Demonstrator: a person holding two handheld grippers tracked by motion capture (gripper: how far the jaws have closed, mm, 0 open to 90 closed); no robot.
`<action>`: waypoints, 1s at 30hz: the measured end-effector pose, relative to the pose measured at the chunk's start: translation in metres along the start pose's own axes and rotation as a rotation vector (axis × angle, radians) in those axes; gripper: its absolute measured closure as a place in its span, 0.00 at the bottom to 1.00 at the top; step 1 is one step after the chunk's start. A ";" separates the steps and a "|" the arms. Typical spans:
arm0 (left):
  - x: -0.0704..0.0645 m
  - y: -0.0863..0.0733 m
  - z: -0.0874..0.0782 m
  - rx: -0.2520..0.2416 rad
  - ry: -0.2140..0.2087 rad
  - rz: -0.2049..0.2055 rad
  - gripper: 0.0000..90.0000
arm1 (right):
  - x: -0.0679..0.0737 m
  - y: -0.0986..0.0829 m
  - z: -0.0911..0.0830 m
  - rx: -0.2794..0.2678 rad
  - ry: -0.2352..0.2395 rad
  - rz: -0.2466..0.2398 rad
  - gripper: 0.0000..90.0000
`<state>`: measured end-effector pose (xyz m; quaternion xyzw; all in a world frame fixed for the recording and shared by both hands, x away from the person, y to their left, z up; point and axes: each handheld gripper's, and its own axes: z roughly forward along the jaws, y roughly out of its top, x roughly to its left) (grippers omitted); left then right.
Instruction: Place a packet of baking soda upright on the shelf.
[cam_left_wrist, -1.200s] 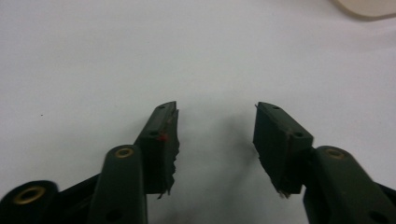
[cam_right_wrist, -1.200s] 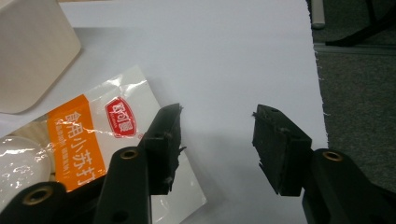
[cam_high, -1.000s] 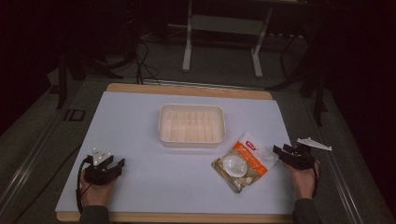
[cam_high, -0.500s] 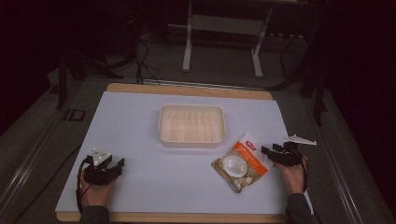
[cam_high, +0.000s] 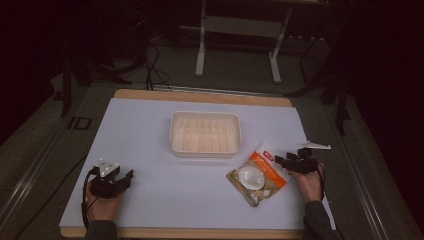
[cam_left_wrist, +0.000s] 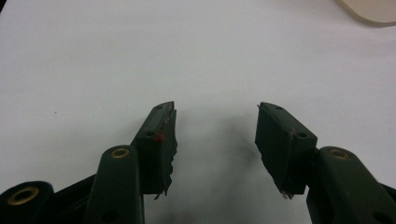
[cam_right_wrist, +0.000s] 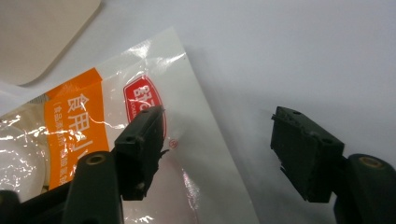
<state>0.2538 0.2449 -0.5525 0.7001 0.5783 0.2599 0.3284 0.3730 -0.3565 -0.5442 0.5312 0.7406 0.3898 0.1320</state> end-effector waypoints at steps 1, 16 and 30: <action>0.000 0.000 0.000 0.002 -0.001 0.001 0.53 | 0.000 0.000 0.000 0.000 0.000 0.000 0.43; 0.000 0.000 0.000 -0.003 0.004 -0.006 0.52 | 0.020 0.000 -0.016 0.020 0.101 -0.121 0.56; 0.000 0.000 0.000 0.001 0.005 -0.002 0.52 | 0.024 -0.004 -0.004 0.108 0.113 -0.154 0.54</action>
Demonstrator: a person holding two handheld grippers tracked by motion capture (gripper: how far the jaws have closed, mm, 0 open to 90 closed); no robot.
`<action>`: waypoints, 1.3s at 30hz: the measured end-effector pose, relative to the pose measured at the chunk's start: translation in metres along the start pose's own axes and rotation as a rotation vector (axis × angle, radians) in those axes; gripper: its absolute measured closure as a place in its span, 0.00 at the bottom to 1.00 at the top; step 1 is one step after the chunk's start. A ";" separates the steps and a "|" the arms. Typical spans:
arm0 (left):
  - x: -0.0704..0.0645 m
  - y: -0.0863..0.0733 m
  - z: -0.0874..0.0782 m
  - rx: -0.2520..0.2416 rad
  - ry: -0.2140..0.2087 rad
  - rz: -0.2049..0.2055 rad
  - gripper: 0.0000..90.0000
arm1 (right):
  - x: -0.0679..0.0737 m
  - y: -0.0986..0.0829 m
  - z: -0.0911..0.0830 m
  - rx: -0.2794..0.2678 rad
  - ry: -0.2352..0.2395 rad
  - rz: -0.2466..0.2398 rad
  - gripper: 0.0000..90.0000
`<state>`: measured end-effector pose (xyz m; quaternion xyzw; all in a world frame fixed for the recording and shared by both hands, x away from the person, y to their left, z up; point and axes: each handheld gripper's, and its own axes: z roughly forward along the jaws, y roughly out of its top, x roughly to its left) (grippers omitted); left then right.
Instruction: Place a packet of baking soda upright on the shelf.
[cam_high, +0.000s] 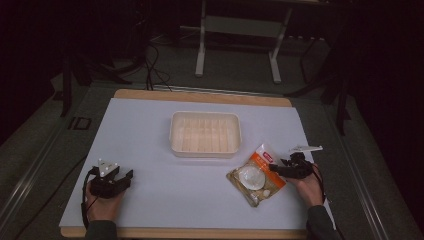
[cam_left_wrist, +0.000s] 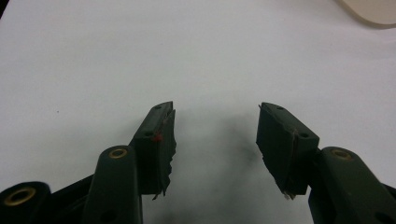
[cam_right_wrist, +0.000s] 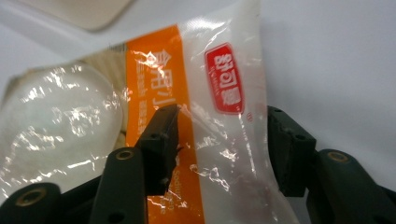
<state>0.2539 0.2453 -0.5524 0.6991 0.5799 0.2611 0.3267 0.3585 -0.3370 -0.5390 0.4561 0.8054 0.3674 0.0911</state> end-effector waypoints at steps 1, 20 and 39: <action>0.000 0.000 0.000 0.000 0.000 0.000 0.52 | 0.000 0.000 0.000 0.000 0.000 0.000 0.54; -0.001 0.000 0.001 0.002 0.002 0.002 0.52 | -0.008 0.014 0.004 0.096 -0.059 -0.014 0.91; 0.000 0.000 0.000 0.001 0.002 0.000 0.51 | -0.001 0.024 -0.011 0.061 -0.065 -0.043 1.00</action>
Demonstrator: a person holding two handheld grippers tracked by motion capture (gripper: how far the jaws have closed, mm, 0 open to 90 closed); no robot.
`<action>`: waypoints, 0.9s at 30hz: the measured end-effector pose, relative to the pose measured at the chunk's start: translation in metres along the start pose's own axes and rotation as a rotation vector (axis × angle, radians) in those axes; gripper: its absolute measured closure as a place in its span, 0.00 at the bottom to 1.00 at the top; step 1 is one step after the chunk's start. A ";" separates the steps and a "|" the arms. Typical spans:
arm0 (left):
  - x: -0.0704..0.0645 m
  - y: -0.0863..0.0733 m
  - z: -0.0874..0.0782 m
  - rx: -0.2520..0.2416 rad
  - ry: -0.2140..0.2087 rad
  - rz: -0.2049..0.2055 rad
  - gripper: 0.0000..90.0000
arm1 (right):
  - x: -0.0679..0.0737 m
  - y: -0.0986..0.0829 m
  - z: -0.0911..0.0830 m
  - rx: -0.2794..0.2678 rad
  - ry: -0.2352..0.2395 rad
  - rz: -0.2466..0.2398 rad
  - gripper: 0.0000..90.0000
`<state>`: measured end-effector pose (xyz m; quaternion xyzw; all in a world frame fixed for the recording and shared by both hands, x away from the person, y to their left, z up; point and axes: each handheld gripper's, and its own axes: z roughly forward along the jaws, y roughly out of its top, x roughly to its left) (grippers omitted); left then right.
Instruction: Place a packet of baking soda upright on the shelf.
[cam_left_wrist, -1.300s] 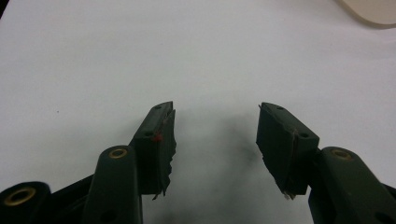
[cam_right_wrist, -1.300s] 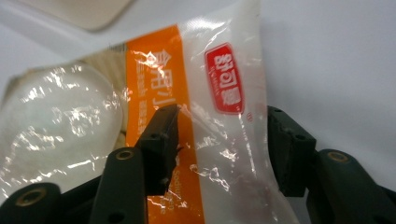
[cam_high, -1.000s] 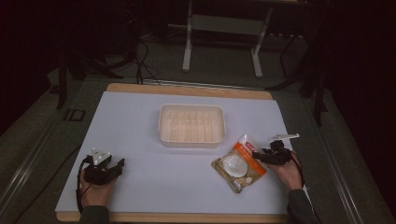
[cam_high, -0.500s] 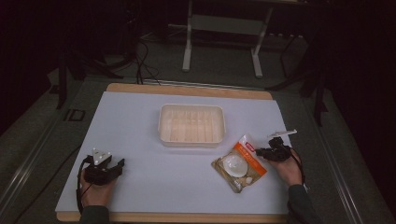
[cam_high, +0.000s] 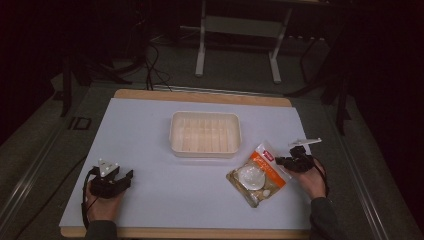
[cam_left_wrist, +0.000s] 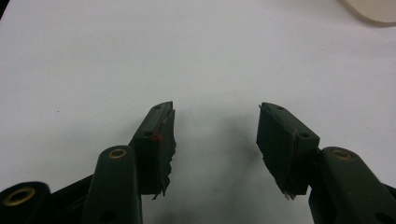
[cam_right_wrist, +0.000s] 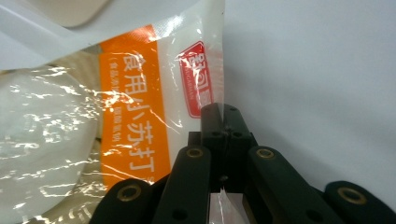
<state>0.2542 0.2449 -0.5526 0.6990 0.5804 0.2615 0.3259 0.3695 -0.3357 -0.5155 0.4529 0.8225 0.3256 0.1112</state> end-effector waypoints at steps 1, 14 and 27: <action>0.000 0.000 0.000 0.000 0.000 0.000 0.51 | 0.002 0.002 -0.003 -0.003 0.000 -0.001 1.00; 0.000 0.000 0.000 -0.001 -0.001 -0.001 0.51 | 0.015 0.019 -0.042 -0.056 0.050 -0.002 1.00; 0.000 0.000 0.000 -0.004 -0.003 -0.004 0.51 | 0.031 0.034 -0.073 -0.140 0.213 0.015 1.00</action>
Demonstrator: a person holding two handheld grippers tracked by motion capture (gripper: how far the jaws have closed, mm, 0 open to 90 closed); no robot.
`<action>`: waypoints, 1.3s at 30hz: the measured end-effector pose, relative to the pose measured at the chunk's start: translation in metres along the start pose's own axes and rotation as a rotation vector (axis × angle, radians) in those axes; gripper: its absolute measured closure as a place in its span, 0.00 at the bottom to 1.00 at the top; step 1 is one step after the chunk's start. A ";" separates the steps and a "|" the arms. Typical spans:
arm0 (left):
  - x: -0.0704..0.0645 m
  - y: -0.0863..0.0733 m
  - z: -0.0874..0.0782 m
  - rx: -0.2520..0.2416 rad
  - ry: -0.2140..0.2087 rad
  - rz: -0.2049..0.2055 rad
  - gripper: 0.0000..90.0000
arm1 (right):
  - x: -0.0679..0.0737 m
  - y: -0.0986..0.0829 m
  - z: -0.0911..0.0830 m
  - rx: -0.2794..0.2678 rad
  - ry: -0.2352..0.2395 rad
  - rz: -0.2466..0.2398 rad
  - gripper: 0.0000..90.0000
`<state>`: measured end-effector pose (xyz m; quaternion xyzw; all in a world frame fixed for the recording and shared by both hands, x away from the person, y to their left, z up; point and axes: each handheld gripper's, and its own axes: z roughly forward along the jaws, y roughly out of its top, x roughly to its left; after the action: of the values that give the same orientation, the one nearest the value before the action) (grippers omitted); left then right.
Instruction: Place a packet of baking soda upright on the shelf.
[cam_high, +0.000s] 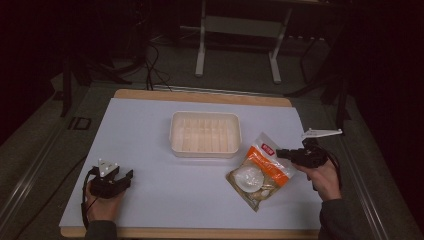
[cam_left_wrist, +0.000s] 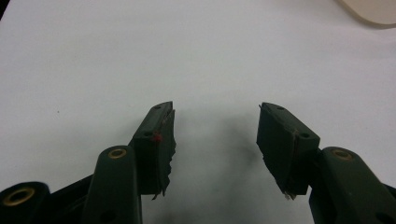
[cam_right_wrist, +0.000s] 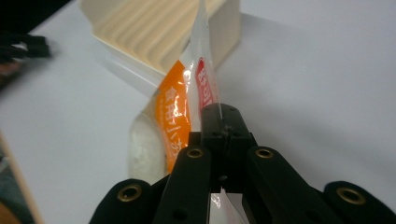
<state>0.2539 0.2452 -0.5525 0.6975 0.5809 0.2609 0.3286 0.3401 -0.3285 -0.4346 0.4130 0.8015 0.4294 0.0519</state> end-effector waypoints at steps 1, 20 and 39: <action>0.000 0.000 0.000 0.001 0.000 0.001 0.51 | 0.001 0.001 -0.001 -0.004 0.010 0.003 1.00; 0.000 0.000 0.000 -0.010 0.002 -0.004 0.51 | 0.036 0.017 -0.009 -0.084 0.219 -0.016 1.00; 0.001 -0.001 -0.002 -0.023 0.019 -0.002 0.51 | 0.060 0.026 -0.009 -0.142 0.272 -0.018 1.00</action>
<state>0.2518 0.2462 -0.5513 0.6907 0.5817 0.2736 0.3314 0.3130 -0.2841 -0.3937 0.3393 0.7725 0.5363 -0.0243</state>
